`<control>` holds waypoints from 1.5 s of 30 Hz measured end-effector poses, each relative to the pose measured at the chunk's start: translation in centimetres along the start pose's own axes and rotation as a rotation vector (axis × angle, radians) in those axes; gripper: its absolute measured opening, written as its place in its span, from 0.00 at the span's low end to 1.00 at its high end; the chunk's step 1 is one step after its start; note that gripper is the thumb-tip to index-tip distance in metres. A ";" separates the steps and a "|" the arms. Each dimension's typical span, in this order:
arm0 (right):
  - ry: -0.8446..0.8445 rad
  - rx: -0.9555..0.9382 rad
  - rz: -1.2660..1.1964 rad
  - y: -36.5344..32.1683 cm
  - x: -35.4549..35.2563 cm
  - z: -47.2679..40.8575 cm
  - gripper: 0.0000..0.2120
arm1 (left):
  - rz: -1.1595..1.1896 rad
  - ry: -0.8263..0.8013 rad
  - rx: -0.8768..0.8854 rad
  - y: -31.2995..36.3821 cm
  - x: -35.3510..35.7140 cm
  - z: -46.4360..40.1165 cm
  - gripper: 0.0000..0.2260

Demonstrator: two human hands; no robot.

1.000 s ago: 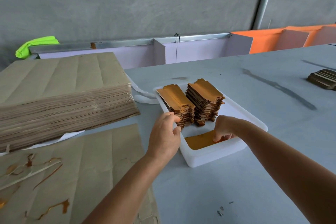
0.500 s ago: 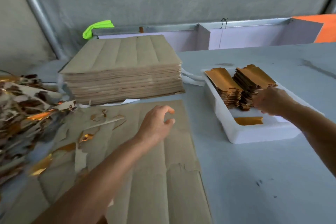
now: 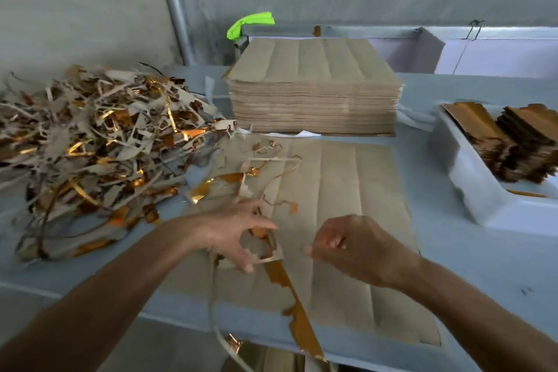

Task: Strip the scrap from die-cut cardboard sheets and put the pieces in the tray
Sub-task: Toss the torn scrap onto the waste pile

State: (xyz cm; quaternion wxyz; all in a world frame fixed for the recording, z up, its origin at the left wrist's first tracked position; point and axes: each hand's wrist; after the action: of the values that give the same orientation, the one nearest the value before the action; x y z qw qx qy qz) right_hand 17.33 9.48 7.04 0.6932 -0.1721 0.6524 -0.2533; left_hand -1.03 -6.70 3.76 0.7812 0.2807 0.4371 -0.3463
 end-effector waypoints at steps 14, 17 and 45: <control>-0.309 -0.006 0.105 -4.9 5.7 -2.2 0.11 | 0.805 0.687 -0.218 -3.3 -1.1 0.1 0.04; -0.082 0.093 -0.285 -4.9 3.4 -4.2 0.07 | 0.822 0.698 -0.162 -3.9 -1.5 0.6 0.08; 0.058 -0.096 -0.255 -5.1 5.6 -22.1 0.10 | 0.422 0.487 -0.173 -8.0 -2.7 -5.9 0.45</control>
State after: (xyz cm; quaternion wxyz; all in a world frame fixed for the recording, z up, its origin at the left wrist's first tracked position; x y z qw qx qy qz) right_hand -5.15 4.15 3.36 0.6272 -0.2794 0.6564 -0.3126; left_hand -11.19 -6.34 2.30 0.7292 0.3720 0.5711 -0.0612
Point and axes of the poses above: each hand's wrist, its own z-axis away from the middle knuckle, its own x-axis out of the palm, y = z × x, and after that the axes turned 9 degrees about -x, right-handed
